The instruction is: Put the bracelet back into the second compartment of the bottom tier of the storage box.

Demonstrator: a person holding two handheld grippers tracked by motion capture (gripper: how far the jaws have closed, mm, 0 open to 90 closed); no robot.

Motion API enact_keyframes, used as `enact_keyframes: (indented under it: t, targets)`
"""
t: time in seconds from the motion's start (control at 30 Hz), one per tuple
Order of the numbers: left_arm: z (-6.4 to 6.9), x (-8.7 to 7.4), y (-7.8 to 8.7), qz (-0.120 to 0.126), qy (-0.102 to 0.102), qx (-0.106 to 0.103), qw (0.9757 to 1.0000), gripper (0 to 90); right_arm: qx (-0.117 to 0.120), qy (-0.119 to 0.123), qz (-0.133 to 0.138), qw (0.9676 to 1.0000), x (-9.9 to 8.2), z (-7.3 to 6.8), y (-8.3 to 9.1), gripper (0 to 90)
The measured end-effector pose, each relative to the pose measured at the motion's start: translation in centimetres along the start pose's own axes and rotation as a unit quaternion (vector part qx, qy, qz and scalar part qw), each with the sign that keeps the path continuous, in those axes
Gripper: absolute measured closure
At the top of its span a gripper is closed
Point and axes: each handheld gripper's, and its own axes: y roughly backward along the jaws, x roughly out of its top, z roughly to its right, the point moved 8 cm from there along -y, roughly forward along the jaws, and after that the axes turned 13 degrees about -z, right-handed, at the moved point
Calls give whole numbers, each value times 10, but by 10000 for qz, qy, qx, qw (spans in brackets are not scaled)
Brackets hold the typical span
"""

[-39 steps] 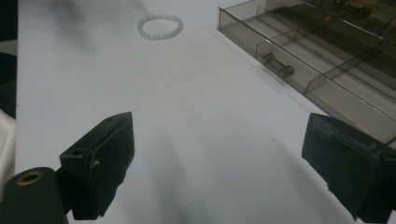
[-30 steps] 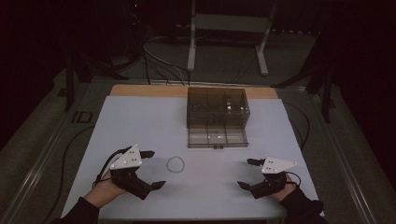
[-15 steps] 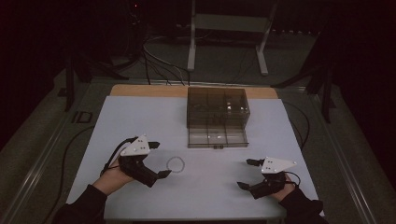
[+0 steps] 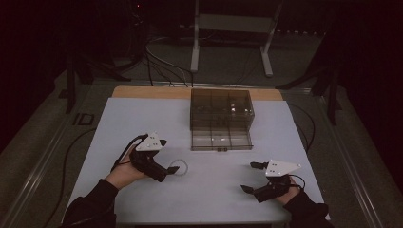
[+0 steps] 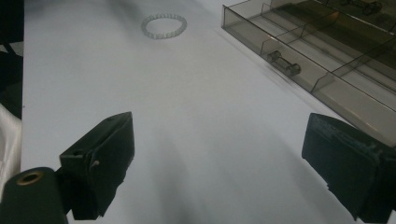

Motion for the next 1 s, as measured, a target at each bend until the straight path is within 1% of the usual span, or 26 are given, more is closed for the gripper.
enact_keyframes:
  t: [0.03, 0.13, 0.2, 0.23, 0.27, 0.33, 0.37, 0.43, 0.47, 0.5, 0.53, 0.57, 0.6, 0.7, 0.77, 0.8, 0.83, 0.87, 0.9, 1.0]
  targets:
    - [-1, -1, -2, -53, 5, -21, 10000, 0, 6, 5, 2, 10000, 0, 0, 0, 95]
    - [-6, -4, -10, -141, 89, 9, 9999, 0, 51, 4, -16, 10000, 0, -1, 0, 95]
    - [-9, -7, -14, -217, 107, 34, 9997, 0, 49, 26, -32, 10000, 0, -2, -1, 95]
    - [-11, -8, -16, -221, 101, 55, 9997, 18, 53, 22, -30, 10000, 0, -2, -1, 95]
    - [-13, -9, -18, -233, 160, 60, 9996, 36, 46, 31, -37, 10000, 0, -2, -1, 95]
    - [-17, -12, -23, -309, 182, 108, 9993, 42, 61, 30, -25, 10000, 0, -2, -1, 95]
    - [-19, -14, -25, -346, 214, 191, 9990, 64, 61, 33, -31, 10000, 0, -2, -1, 95]
    - [-21, -16, -29, -392, 239, 186, 9988, 92, 92, 31, -36, 9999, 0, -2, -2, 95]
    - [-23, -18, -31, -414, 264, 229, 9985, 110, 89, 41, -40, 9999, 0, -2, -2, 95]
    - [-23, -18, -34, -395, 316, 203, 9985, 130, 90, 49, -43, 9999, -1, -2, -2, 95]
    - [-24, -20, -36, -430, 304, 191, 9984, 153, 101, 50, -43, 9999, -1, -2, -2, 95]
    - [-24, -21, -39, -484, 315, 231, 9981, 158, 95, 52, -53, 9999, -1, -2, -2, 95]
    - [-24, -22, -42, -509, 310, 177, 9981, 172, 93, 52, -60, 9999, -1, -2, -3, 95]
    - [-26, -26, -49, -547, 378, 184, 9976, 242, 111, 51, -59, 9999, -1, -3, -2, 95]
    - [-27, -27, -53, -590, 429, 192, 9972, 273, 141, 44, -44, 9999, -1, -3, -2, 95]
    - [-27, -28, -55, -624, 451, 155, 9969, 289, 141, 52, -42, 9999, 0, -3, -2, 95]
    - [-27, -29, -57, -682, 442, 146, 9966, 309, 145, 48, -43, 9999, -1, -3, -2, 95]
    - [-28, -30, -58, -711, 422, 180, 9964, 331, 155, 37, -43, 9999, -1, -3, -2, 95]
    - [-28, -31, -61, -764, 404, 154, 9961, 350, 150, 36, -51, 9999, -1, -3, -2, 95]
    - [-27, -34, -67, -887, 350, 162, 9953, 417, 175, 30, -33, 9998, -1, -3, -2, 95]
